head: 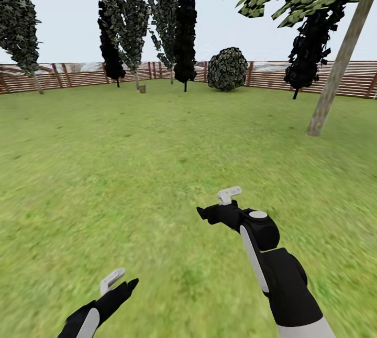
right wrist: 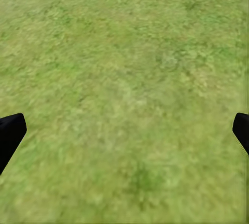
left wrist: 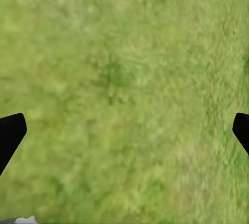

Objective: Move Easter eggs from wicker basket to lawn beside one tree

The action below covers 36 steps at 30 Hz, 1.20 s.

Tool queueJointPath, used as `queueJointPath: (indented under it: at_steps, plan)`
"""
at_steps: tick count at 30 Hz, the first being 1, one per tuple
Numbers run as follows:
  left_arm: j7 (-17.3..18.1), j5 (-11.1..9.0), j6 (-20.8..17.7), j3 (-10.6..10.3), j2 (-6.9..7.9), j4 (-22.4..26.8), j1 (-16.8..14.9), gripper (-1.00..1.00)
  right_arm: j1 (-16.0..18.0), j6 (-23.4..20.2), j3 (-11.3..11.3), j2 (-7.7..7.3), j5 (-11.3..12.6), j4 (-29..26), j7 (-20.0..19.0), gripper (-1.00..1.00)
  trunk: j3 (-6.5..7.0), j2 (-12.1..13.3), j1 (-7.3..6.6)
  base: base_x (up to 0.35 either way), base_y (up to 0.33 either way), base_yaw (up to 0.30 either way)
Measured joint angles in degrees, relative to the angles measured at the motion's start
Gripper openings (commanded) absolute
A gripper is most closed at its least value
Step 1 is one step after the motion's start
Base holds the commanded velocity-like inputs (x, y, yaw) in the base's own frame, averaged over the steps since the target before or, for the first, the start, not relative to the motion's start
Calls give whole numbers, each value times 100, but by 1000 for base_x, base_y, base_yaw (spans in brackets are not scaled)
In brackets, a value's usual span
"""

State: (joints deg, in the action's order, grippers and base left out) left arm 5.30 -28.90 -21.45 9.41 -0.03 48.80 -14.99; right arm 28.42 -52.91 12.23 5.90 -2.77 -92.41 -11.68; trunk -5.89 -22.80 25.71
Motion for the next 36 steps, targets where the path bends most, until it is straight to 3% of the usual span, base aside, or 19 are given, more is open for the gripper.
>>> queueJointPath:
  at_steps: [17, 36]
  plan:
    - [0, 0, 0, 0, 0, 1, 0, 100, 0, 0, 1, -1, 0, 0, 0, 100, 0, 0, 0, 334, -116, 9]
    - [-1, -1, 0, 0, 2, 1, 1, 100, 0, 0, 1, 6, 0, 1, 0, 100, 0, 0, 0, 334, -116, 213]
